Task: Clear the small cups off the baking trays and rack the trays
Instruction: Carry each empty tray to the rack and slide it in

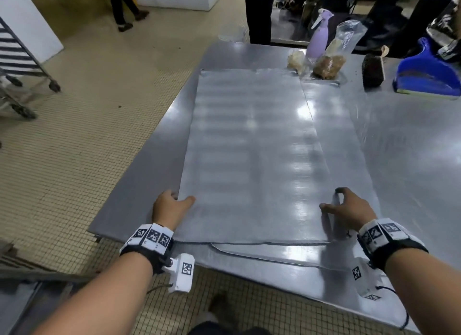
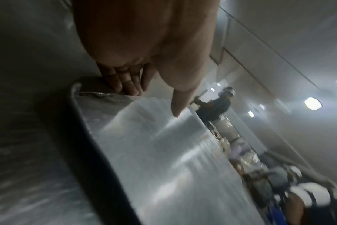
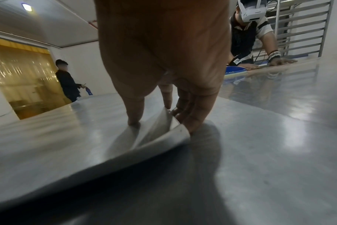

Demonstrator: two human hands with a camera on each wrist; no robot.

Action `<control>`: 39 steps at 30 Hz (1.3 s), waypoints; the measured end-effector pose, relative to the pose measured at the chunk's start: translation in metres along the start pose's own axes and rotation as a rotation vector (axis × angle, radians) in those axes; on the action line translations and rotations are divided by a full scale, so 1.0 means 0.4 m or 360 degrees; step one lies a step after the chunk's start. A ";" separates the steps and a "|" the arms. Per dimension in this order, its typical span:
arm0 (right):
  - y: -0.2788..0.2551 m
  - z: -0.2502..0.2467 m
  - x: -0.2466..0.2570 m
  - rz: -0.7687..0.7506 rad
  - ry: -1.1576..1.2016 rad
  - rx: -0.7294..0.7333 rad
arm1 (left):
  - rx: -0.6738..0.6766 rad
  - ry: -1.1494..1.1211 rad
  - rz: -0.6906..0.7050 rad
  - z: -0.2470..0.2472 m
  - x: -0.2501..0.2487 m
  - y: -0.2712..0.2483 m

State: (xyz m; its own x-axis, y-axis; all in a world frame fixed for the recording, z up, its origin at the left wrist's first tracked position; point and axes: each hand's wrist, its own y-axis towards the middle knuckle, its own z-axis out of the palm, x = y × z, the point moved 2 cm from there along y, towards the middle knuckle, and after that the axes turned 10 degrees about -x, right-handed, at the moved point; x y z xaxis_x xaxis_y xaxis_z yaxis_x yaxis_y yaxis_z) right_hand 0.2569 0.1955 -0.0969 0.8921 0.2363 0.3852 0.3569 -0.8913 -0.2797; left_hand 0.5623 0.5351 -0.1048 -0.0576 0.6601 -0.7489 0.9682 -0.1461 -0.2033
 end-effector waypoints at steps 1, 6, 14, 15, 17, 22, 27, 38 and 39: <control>-0.005 0.001 0.000 -0.0011 -0.0007 0.0000 | 0.0035 -0.0093 -0.0062 -0.004 0.001 0.000; -0.025 -0.003 -0.005 -0.0062 0.0073 0.0004 | 0.0305 -0.0489 -0.0240 -0.006 -0.027 -0.005; -0.079 -0.040 -0.049 -0.0091 0.0456 -0.0194 | -0.0036 -0.0399 0.0046 0.024 -0.011 -0.064; -0.083 -0.051 -0.053 -0.0098 0.0458 -0.0210 | -0.0048 -0.0394 0.0056 0.029 -0.010 -0.069; -0.090 -0.068 -0.065 -0.0104 0.0452 -0.0239 | -0.0052 -0.0389 0.0079 0.038 -0.017 -0.082; -0.105 -0.085 -0.113 -0.0045 0.0504 -0.0325 | 0.0004 -0.0424 0.0137 0.071 -0.053 -0.101; -0.119 -0.083 -0.179 0.0079 0.0506 -0.0342 | 0.0106 -0.0397 0.0205 0.119 -0.093 -0.102; -0.149 -0.055 -0.225 0.0125 0.0301 -0.0331 | 0.0101 -0.0051 0.0283 0.145 -0.061 -0.117; -0.150 -0.058 -0.228 0.0132 0.0365 -0.0335 | 0.0096 -0.0025 0.0279 0.142 -0.061 -0.122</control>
State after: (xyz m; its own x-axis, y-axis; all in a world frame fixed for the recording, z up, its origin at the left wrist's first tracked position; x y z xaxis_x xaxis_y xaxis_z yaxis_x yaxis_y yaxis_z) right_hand 0.1476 0.2185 -0.0949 0.8214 0.0873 0.5637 0.1989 -0.9700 -0.1395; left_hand 0.5026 0.4843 -0.1127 0.1067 0.6091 -0.7859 0.9473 -0.3025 -0.1058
